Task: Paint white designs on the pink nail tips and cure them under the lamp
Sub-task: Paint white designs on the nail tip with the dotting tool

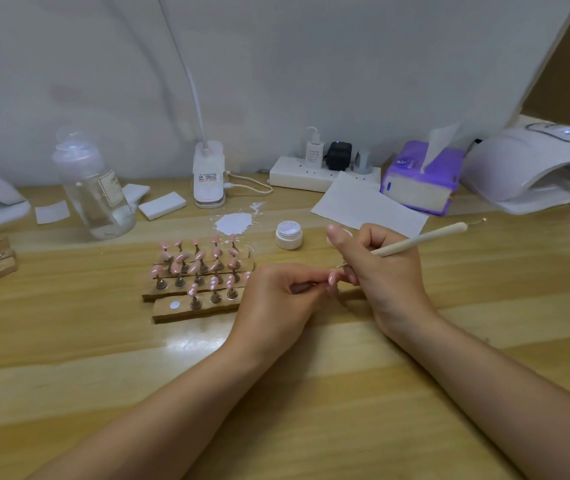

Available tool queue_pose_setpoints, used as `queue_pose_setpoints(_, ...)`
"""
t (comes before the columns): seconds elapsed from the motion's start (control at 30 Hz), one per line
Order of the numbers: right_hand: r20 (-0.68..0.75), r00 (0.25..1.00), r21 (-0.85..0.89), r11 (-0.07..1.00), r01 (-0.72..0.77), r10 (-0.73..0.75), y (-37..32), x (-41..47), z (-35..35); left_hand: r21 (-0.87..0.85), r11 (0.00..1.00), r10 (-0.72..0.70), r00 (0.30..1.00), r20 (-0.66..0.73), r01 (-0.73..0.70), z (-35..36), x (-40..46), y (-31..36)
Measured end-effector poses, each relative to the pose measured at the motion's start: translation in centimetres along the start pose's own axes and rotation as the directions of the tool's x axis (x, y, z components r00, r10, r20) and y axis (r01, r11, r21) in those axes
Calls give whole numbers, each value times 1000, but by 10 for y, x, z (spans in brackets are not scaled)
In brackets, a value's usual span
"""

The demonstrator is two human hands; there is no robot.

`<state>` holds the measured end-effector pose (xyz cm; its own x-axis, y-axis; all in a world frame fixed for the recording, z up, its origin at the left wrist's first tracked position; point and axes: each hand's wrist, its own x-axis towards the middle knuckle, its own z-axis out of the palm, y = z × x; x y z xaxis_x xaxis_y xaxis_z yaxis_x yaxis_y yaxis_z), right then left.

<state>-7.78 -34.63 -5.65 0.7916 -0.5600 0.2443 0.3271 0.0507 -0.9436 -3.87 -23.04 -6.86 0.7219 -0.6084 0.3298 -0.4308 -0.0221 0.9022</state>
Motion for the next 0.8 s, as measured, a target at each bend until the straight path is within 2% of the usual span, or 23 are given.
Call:
queue_pose_setpoints(0.17,-3,1000,-110,994,-10,10,5,2,-1,32,999,-16,1000,-16,17,1,1,-2)
queue_pose_setpoints(0.8,-4,1000,-133,991,-20,19,5,2,-1,123,992,23,1000,-18,-20,0,1,0)
